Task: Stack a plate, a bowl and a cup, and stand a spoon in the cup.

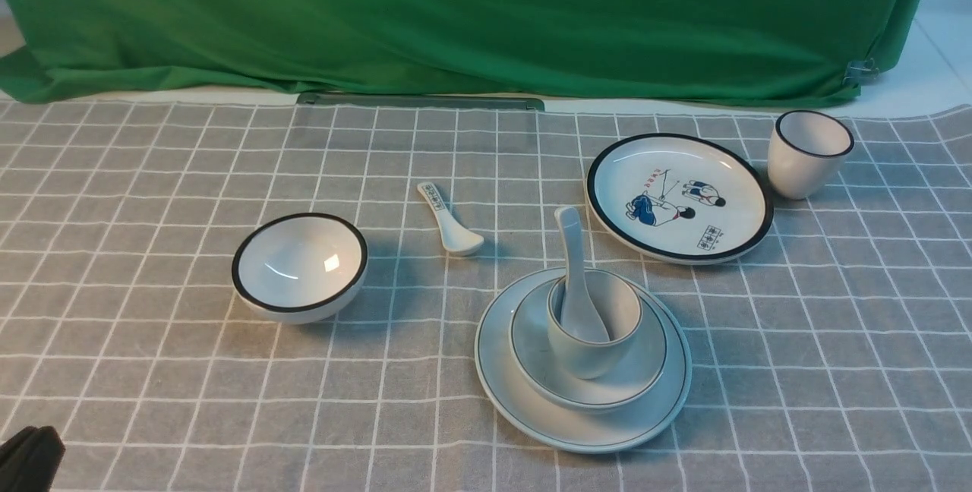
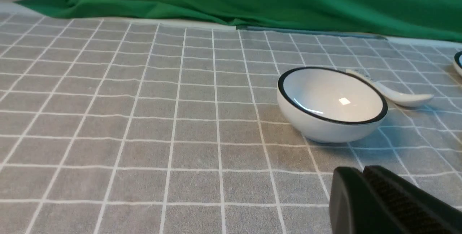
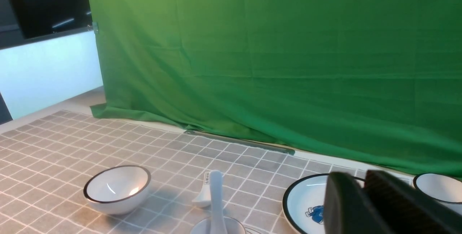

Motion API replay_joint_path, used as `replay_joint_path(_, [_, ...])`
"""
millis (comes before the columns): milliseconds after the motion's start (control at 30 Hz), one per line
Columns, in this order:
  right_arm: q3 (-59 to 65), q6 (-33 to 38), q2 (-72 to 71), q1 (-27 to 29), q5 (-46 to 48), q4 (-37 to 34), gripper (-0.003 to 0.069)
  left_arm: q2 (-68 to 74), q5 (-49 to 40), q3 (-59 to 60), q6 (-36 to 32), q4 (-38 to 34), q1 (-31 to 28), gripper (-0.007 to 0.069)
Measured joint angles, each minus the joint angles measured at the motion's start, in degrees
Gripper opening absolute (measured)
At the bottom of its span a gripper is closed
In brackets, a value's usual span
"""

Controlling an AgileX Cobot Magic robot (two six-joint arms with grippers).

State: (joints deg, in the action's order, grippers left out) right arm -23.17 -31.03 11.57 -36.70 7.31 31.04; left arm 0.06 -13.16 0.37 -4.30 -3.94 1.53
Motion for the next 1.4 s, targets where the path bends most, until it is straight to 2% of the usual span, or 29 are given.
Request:
replay_joint_path(1000, [0.0,0.3,0.0,0.0,-0.1,0.0,0.0204,0.0,0.0,0.0,0.0,0.2,0.0,0.0011])
replay_joint_path(1067, [0.0,1.8,0.0,0.0,-0.3,-1.4,0.0212,0.0,0.0,0.0,0.0,0.2,0.0,0.0011])
replay_joint_path(1133, [0.0,10.4,0.0,0.0,-1.2,-9.7,0.0223,0.0,0.0,0.0,0.0,0.2,0.0,0.0011])
replay_joint_path(1167, [0.0,11.2,0.0,0.0,-1.3,-10.5,0.0224,0.0,0.0,0.0,0.0,0.2,0.0,0.0011])
replay_joint_path(1200, [0.0,16.7,0.0,0.0,-1.9,-15.7,0.0228,0.0,0.0,0.0,0.0,0.2,0.0,0.0011])
replay_joint_path(1300, [0.0,22.7,0.0,0.0,-3.0,-21.6,0.0234,0.0,0.0,0.0,0.0,0.2,0.0,0.0011])
replay_joint_path(1400, [0.0,24.3,0.0,0.0,-3.7,-23.2,0.0235,0.0,0.0,0.0,0.0,0.2,0.0,0.0012])
